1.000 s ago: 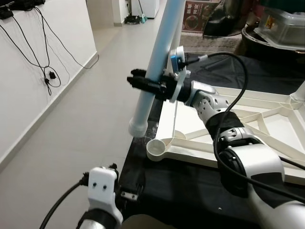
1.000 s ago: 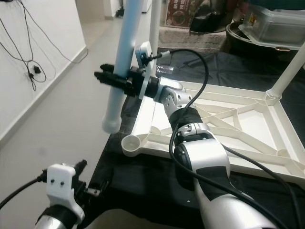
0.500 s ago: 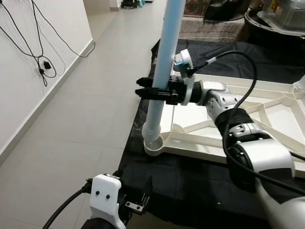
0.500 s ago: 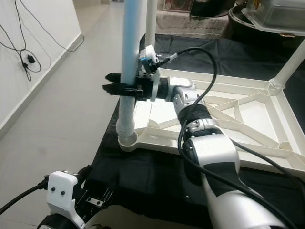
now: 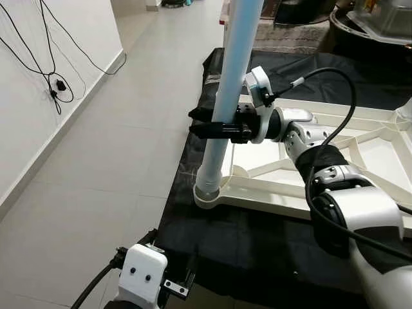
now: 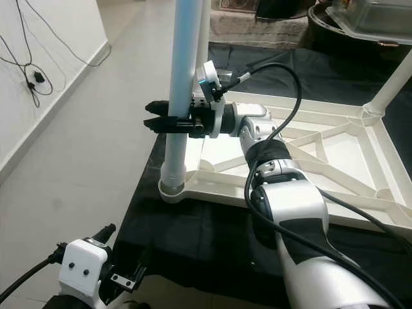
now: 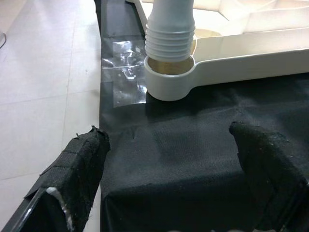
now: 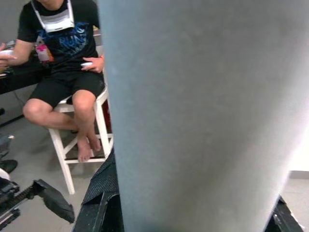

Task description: Building children table

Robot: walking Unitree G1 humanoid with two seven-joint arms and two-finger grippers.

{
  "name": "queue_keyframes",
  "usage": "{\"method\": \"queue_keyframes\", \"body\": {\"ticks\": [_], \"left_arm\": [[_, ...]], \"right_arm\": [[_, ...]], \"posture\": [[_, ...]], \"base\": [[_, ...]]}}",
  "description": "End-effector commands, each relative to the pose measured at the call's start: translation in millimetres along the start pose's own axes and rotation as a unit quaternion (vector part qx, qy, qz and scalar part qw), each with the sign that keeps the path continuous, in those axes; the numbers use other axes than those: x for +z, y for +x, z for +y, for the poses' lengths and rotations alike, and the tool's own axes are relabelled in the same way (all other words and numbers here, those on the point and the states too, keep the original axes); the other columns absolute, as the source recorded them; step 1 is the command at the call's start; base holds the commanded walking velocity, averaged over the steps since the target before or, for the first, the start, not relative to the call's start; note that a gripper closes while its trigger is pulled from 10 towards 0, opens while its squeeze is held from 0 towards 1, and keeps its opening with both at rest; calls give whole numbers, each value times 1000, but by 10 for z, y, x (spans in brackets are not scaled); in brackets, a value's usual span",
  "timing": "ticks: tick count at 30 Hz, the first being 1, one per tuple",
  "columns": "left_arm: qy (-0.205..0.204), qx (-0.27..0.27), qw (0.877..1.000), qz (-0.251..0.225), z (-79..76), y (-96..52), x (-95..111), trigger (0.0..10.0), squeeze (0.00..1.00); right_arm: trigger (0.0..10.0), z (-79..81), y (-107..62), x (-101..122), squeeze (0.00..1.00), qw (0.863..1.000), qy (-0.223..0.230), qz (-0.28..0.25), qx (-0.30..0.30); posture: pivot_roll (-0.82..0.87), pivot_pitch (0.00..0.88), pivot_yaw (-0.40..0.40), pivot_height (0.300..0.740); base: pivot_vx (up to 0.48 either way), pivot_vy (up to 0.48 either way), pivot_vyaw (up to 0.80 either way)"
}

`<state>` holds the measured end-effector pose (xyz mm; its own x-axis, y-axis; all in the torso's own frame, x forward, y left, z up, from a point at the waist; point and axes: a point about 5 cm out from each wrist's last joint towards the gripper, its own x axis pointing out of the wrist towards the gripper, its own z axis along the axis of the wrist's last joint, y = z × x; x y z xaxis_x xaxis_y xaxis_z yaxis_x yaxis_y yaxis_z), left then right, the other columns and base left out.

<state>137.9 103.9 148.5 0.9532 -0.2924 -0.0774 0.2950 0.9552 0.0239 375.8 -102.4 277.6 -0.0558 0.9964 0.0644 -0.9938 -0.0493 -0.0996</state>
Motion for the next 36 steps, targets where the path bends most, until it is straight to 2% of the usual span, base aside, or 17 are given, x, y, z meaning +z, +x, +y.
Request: {"method": "queue_keyframes", "body": {"ticks": [1, 11, 26, 36], "left_arm": [[-1, -3, 1000, 14, 2, -7, -63, 10000, 0], [5, -1, 1000, 11, -6, 1, -74, 10000, 0], [9, -5, 1000, 7, -38, 13, -85, 10000, 0], [10, -5, 1000, 9, -45, 11, -94, 10000, 0]], "right_arm": [[10000, 20, 49, -95, 0, 1000, 22, 12, 13], [10000, 36, 87, -174, 0, 999, 32, 22, 19], [10000, 40, 188, -128, 0, 999, 36, -20, 31], [10000, 51, 204, -186, 0, 999, 16, 10, 34]], "posture": [[155, 202, -31, 740], [155, 201, -39, 740], [154, 209, -38, 740], [154, 209, -38, 740]], "base": [[0, 0, 0], [0, 0, 0], [0, 0, 0], [0, 0, 0]]}}
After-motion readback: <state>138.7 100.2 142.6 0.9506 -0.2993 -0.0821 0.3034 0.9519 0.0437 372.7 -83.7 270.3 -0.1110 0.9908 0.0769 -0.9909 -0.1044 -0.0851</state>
